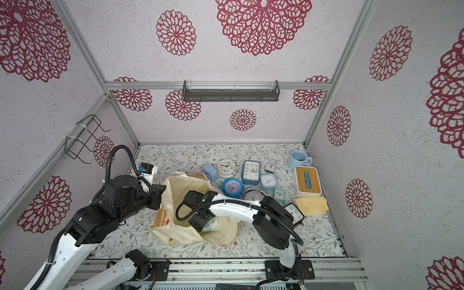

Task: Take the alarm clock out of the canvas bag
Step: Adjust the alarm at the canvas bag.

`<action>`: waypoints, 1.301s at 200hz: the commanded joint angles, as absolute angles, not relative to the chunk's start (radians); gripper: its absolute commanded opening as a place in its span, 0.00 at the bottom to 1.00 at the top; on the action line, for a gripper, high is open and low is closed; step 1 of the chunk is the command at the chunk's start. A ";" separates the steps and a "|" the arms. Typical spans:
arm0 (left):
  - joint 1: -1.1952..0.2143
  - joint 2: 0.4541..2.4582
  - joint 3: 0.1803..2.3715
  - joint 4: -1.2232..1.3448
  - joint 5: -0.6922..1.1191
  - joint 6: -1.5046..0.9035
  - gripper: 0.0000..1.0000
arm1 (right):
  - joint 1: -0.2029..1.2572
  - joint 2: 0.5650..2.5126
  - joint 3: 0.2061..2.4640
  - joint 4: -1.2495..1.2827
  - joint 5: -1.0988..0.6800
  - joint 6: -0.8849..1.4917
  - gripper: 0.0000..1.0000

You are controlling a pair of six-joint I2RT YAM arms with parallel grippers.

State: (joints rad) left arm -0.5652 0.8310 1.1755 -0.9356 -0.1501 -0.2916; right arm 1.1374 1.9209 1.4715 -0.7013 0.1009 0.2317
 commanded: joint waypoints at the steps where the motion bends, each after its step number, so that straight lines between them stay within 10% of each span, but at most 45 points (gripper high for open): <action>1: -0.573 0.828 1.188 -0.898 -0.177 -0.279 0.00 | 1.140 1.944 1.474 -0.742 0.119 0.315 0.99; 116: -0.574 0.831 1.191 -0.890 -0.178 -0.271 0.00 | 1.165 2.145 1.538 -0.848 0.171 0.272 0.99; 260: -0.574 0.844 1.193 -0.841 -0.341 -0.249 0.00 | 1.160 1.764 1.272 -0.863 0.187 0.114 0.90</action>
State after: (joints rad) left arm -0.5766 0.8494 1.1790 -0.9176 -0.2138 -0.2546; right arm 1.1614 1.8412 1.2789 -0.7452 0.1642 0.1608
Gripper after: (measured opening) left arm 0.050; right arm 0.912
